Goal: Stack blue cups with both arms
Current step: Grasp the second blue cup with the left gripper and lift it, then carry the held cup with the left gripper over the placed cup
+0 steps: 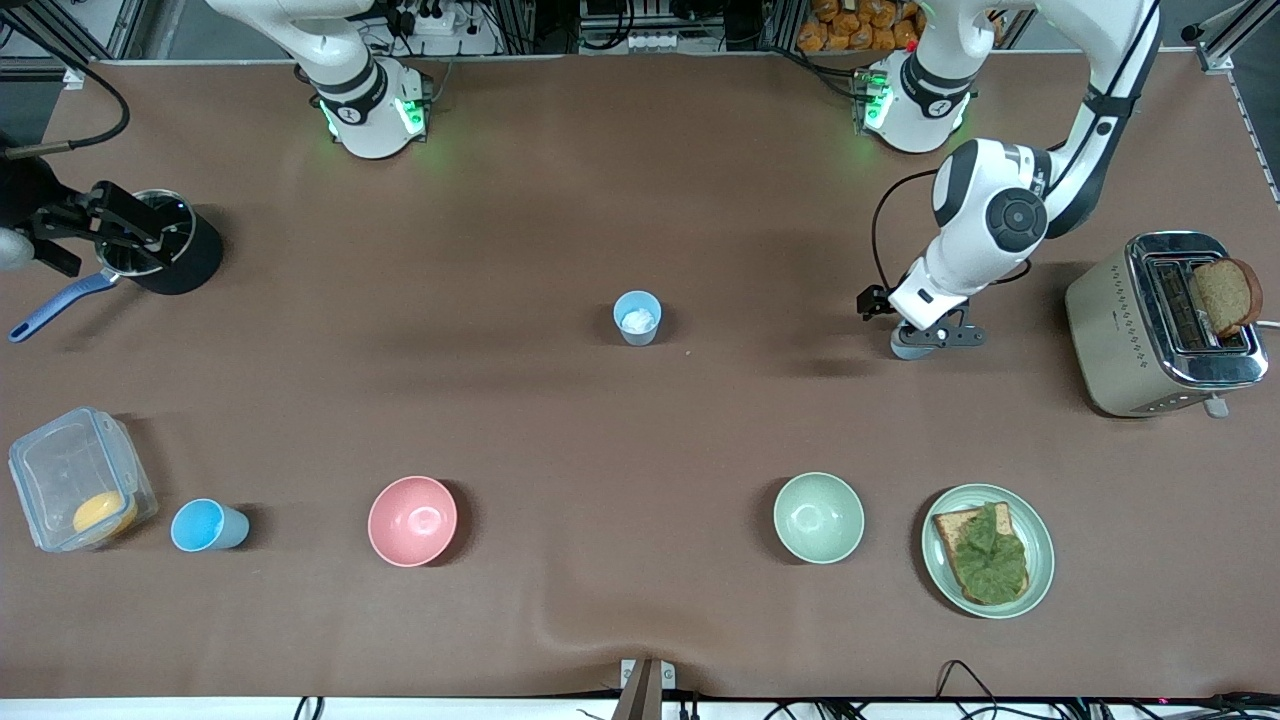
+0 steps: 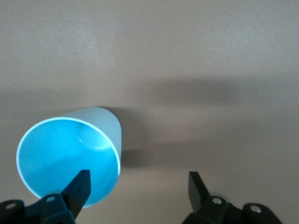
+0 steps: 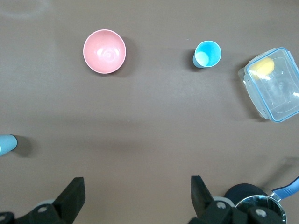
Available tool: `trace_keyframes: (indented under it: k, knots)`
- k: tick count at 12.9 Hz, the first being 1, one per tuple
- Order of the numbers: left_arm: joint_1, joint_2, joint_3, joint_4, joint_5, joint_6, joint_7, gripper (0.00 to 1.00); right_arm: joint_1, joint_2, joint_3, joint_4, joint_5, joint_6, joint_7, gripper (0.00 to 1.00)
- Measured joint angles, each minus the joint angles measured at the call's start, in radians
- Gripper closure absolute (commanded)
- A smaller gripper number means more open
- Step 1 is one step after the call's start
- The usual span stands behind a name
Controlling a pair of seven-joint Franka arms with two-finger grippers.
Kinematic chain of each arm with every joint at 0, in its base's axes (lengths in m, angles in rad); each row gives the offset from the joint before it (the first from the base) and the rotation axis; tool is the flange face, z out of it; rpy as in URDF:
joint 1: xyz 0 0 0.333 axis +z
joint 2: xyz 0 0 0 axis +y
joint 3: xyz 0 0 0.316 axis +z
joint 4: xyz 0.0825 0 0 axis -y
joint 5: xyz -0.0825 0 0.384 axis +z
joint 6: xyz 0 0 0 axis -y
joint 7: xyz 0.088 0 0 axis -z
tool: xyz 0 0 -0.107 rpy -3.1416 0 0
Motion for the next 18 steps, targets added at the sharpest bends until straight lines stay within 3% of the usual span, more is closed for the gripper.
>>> trace_keyframes:
  k: [1, 2, 7, 12, 15, 18]
  knots:
    - [0.002, 0.002, 0.001, -0.001, 0.0, 0.0, 0.012, 0.81, 0.004, 0.0, -0.007, 0.0, 0.0, -0.001, -0.001, 0.0]
    - [0.007, 0.001, 0.002, -0.003, 0.0, 0.0, 0.028, 1.0, 0.016, 0.0, -0.024, 0.0, 0.001, -0.001, -0.002, 0.0]
    - [0.038, -0.007, 0.01, -0.015, 0.0, -0.012, 0.102, 1.0, 0.054, 0.0, -0.059, 0.002, 0.004, -0.01, -0.023, 0.0]
    - [0.037, -0.105, 0.003, 0.008, -0.012, -0.087, 0.102, 1.0, 0.055, 0.0, -0.061, 0.032, 0.005, -0.016, -0.028, 0.0]
    - [0.023, -0.161, -0.043, 0.1, -0.121, -0.169, 0.101, 1.0, 0.055, 0.0, -0.062, 0.033, 0.018, -0.023, -0.03, 0.0]
    - [-0.044, -0.165, -0.087, 0.22, -0.149, -0.201, 0.018, 1.0, 0.053, 0.0, -0.053, 0.033, 0.042, -0.034, -0.031, 0.0]
